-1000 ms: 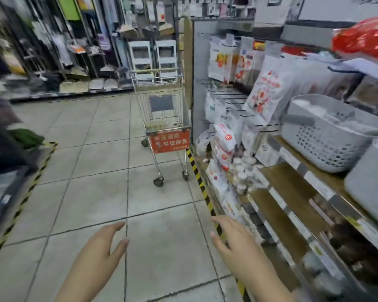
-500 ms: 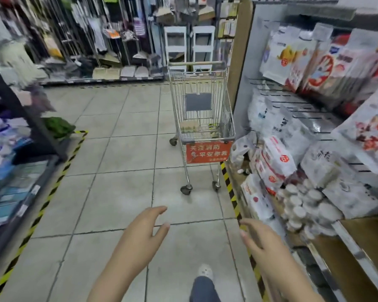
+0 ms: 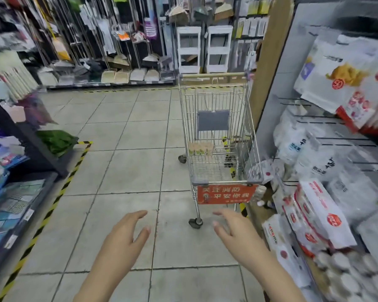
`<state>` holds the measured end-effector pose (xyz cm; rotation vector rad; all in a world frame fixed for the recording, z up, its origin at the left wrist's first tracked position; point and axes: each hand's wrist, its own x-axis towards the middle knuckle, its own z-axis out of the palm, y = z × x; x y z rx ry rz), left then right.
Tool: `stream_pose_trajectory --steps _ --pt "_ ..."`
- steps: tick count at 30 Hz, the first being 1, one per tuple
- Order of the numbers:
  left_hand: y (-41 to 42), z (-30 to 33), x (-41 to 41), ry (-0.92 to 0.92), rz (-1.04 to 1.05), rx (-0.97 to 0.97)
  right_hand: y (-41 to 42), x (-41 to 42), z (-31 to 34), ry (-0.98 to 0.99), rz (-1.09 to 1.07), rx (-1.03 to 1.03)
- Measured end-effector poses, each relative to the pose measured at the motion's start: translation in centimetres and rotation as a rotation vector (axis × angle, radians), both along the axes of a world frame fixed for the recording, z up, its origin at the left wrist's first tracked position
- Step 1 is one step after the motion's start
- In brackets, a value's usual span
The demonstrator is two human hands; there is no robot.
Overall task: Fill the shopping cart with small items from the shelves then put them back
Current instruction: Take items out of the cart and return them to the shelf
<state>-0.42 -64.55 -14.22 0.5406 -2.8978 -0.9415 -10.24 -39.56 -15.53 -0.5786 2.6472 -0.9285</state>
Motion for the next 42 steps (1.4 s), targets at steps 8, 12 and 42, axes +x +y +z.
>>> stream_pose_trajectory --steps 8,12,42 --pt "-7.1 -2.8 -15.3 -0.114 0.061 -0.007 -3.2 -14.3 -2.0 -0.044 -0.074 0.032" --pt "-8.8 -3.9 -25.6 -0.136 -0.021 -0.008 -2.6 -20.8 -3.1 -0.058 -0.213 0.048" --pt "-2.7 -29.5 -71.7 -0.677 -0.231 0.108 -9.0 -64.8 -30.8 -0.578 -0.010 0.232"
